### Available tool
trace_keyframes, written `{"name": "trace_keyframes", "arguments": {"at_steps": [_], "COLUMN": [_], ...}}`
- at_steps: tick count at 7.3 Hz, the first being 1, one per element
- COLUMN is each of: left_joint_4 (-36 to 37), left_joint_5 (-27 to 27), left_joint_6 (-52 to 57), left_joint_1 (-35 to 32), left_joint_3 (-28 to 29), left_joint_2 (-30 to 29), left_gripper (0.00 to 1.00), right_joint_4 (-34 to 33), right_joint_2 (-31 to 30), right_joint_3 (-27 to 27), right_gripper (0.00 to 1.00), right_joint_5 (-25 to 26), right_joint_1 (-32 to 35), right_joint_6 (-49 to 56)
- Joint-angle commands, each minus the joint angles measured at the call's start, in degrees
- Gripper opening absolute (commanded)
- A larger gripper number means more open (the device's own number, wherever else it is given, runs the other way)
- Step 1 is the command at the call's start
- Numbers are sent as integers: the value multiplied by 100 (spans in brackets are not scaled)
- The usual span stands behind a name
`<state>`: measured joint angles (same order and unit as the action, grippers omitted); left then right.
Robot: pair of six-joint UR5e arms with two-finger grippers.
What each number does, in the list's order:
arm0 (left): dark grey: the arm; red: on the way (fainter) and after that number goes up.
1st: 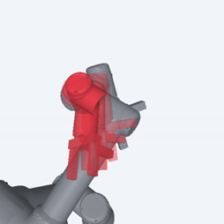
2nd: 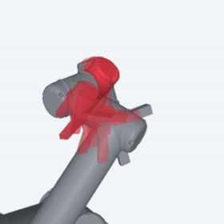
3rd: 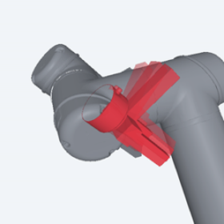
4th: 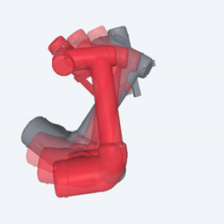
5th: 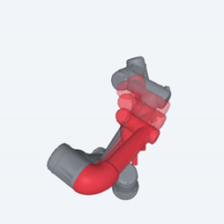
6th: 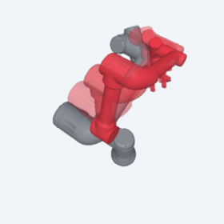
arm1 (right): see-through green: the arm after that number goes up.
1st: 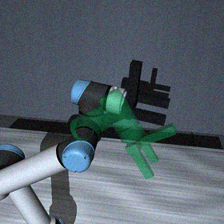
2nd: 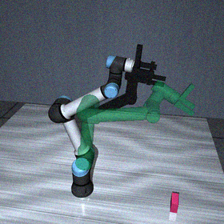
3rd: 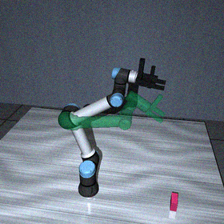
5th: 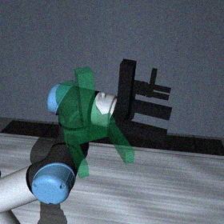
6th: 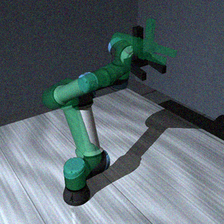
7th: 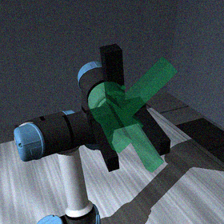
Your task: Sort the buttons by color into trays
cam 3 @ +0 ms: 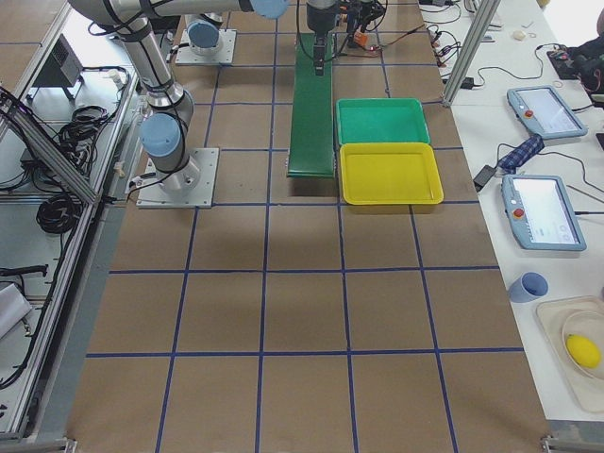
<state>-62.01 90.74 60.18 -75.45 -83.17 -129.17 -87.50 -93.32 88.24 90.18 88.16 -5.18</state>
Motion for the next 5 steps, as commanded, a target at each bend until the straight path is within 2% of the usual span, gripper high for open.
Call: {"name": "trace_keyframes", "arguments": {"at_steps": [1,2,3,5], "left_joint_4": [-39,-170,-624,-1189], "left_joint_5": [13,22,22,14], "left_joint_6": [38,46,81,1051], "left_joint_1": [-40,-49,-136,-268], "left_joint_3": [-15,-59,-77,-138], "left_joint_2": [119,268,574,1207], "left_gripper": [0,0,0,0], "right_joint_4": [5,-13,4,5], "right_joint_2": [-10,-37,-185,-177], "right_joint_3": [0,-17,0,0], "right_gripper": [100,100,100,100], "right_joint_5": [0,0,-9,0], "right_joint_1": [9,17,35,114], "right_joint_6": [8,95,183,175]}}
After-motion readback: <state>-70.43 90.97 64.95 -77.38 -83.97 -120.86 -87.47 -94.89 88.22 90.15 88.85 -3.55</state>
